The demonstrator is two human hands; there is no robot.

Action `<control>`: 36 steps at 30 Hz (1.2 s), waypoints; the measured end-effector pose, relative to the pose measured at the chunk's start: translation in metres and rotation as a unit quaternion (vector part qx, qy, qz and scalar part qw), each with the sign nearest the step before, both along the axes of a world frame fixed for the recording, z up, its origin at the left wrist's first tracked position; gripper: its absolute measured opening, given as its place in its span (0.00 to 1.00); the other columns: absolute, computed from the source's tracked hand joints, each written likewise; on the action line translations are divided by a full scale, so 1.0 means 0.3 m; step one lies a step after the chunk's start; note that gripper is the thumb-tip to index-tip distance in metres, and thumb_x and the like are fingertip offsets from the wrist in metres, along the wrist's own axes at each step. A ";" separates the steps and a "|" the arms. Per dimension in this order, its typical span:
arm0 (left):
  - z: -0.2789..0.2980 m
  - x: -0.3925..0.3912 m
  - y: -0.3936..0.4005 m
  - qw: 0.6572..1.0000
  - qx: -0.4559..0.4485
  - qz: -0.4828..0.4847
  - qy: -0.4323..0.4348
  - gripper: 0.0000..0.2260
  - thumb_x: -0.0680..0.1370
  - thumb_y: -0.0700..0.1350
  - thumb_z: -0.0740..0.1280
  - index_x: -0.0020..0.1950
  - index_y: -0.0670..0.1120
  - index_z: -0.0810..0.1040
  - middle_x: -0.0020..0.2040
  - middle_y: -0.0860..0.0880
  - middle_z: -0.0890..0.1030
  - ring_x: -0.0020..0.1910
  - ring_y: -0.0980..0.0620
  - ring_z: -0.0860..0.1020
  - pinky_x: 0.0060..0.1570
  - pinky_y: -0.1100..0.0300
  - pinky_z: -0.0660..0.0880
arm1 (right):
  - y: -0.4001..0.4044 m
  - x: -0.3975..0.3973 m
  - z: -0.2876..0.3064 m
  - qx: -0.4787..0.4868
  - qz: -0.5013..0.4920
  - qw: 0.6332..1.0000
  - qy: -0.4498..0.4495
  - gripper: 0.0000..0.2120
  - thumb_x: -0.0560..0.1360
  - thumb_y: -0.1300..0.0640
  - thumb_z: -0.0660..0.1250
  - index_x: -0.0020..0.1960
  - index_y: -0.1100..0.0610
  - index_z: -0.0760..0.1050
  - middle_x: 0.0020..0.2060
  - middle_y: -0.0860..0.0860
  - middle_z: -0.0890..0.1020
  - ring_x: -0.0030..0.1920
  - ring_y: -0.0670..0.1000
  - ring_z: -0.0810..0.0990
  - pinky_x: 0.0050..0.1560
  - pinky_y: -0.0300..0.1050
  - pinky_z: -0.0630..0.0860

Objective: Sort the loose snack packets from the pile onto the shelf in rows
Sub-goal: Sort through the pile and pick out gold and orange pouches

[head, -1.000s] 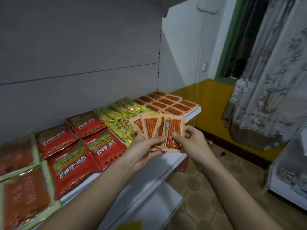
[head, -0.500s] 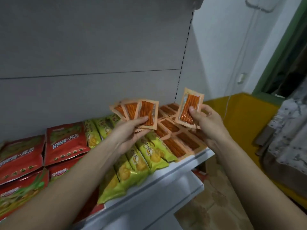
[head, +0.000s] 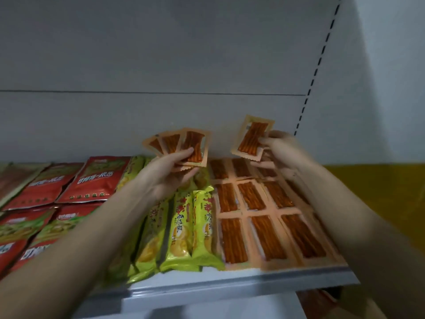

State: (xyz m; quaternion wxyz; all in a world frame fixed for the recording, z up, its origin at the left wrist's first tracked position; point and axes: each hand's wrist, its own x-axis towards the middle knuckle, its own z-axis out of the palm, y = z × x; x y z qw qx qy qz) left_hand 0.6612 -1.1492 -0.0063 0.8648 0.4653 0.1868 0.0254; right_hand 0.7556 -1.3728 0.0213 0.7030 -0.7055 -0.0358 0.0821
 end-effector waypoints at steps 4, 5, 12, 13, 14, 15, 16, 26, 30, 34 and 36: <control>0.002 -0.007 -0.067 0.997 -0.022 0.075 -0.008 0.05 0.78 0.37 0.69 0.48 0.45 0.82 0.43 0.47 0.86 0.41 0.53 0.86 0.33 0.61 0.81 | -0.041 0.082 -0.002 -0.049 0.035 0.997 -0.050 0.05 0.79 0.63 0.66 0.53 0.59 0.79 0.41 0.53 0.85 0.41 0.50 0.85 0.36 0.45 0.81; -0.002 -0.013 -0.085 0.995 -0.030 0.090 -0.008 0.05 0.78 0.36 0.69 0.49 0.46 0.82 0.43 0.47 0.86 0.41 0.52 0.86 0.32 0.61 0.81 | -0.046 0.097 0.000 -0.053 0.053 0.996 -0.052 0.04 0.78 0.63 0.67 0.51 0.59 0.80 0.39 0.53 0.85 0.39 0.48 0.85 0.37 0.44 0.81; -0.029 -0.065 -0.158 0.986 -0.036 0.162 0.011 0.03 0.78 0.37 0.69 0.47 0.43 0.82 0.41 0.44 0.85 0.37 0.51 0.85 0.32 0.62 0.82 | 0.046 0.231 -0.099 -0.124 0.118 0.985 -0.031 0.12 0.76 0.64 0.70 0.59 0.64 0.75 0.49 0.61 0.82 0.41 0.55 0.83 0.25 0.40 0.77; -0.032 -0.072 -0.159 0.985 -0.028 0.171 0.012 0.03 0.78 0.37 0.69 0.46 0.42 0.81 0.39 0.44 0.85 0.35 0.52 0.85 0.33 0.62 0.81 | 0.064 0.244 -0.126 -0.146 0.120 0.982 -0.030 0.12 0.77 0.65 0.70 0.59 0.66 0.74 0.50 0.62 0.81 0.41 0.56 0.83 0.23 0.40 0.76; -0.034 -0.078 -0.159 0.984 -0.022 0.178 0.012 0.02 0.79 0.37 0.69 0.46 0.41 0.81 0.37 0.44 0.85 0.33 0.52 0.84 0.33 0.63 0.80 | 0.082 0.255 -0.151 -0.167 0.120 0.978 -0.034 0.12 0.77 0.65 0.69 0.59 0.67 0.74 0.50 0.63 0.81 0.39 0.57 0.83 0.22 0.40 0.76; -0.033 -0.083 -0.156 0.983 -0.021 0.184 0.011 0.02 0.79 0.37 0.68 0.46 0.40 0.80 0.35 0.44 0.84 0.32 0.52 0.84 0.32 0.63 0.80 | 0.098 0.262 -0.169 -0.185 0.116 0.975 -0.040 0.12 0.77 0.65 0.69 0.59 0.67 0.74 0.50 0.64 0.81 0.35 0.56 0.83 0.22 0.41 0.77; -0.032 -0.084 -0.152 0.982 -0.022 0.188 0.010 0.02 0.79 0.38 0.68 0.47 0.40 0.80 0.35 0.44 0.84 0.32 0.52 0.84 0.31 0.63 0.80 | 0.115 0.269 -0.184 -0.196 0.111 0.973 -0.049 0.12 0.77 0.64 0.68 0.59 0.67 0.74 0.49 0.64 0.81 0.32 0.55 0.83 0.23 0.42 0.77; -0.020 -0.081 -0.139 0.980 -0.022 0.197 0.017 0.02 0.78 0.37 0.70 0.48 0.38 0.79 0.35 0.43 0.85 0.32 0.51 0.85 0.26 0.62 0.79 | 0.214 0.236 -0.209 -0.405 0.163 0.885 -0.160 0.18 0.76 0.60 0.69 0.61 0.65 0.69 0.50 0.63 0.82 0.46 0.61 0.84 0.39 0.48 0.79; -0.027 -0.075 -0.132 0.982 -0.012 0.188 0.016 0.05 0.77 0.37 0.71 0.52 0.38 0.79 0.39 0.42 0.85 0.35 0.50 0.85 0.28 0.62 0.80 | 0.200 0.222 -0.231 -0.481 0.134 0.844 -0.196 0.22 0.78 0.60 0.66 0.68 0.63 0.63 0.60 0.63 0.77 0.59 0.63 0.78 0.45 0.46 0.72; -0.028 -0.052 -0.139 0.985 -0.006 0.172 0.016 0.03 0.77 0.36 0.70 0.50 0.38 0.79 0.39 0.42 0.85 0.34 0.50 0.85 0.28 0.62 0.80 | 0.187 0.218 -0.235 -0.481 0.115 0.835 -0.240 0.21 0.79 0.50 0.65 0.65 0.61 0.66 0.55 0.60 0.80 0.56 0.62 0.80 0.51 0.52 0.77; -0.028 -0.034 -0.147 0.986 0.004 0.165 0.014 0.04 0.77 0.35 0.71 0.51 0.37 0.79 0.41 0.41 0.85 0.34 0.50 0.85 0.28 0.62 0.80 | 0.176 0.210 -0.216 -0.406 0.120 0.876 -0.230 0.15 0.79 0.45 0.62 0.55 0.56 0.70 0.46 0.56 0.82 0.49 0.60 0.81 0.48 0.52 0.78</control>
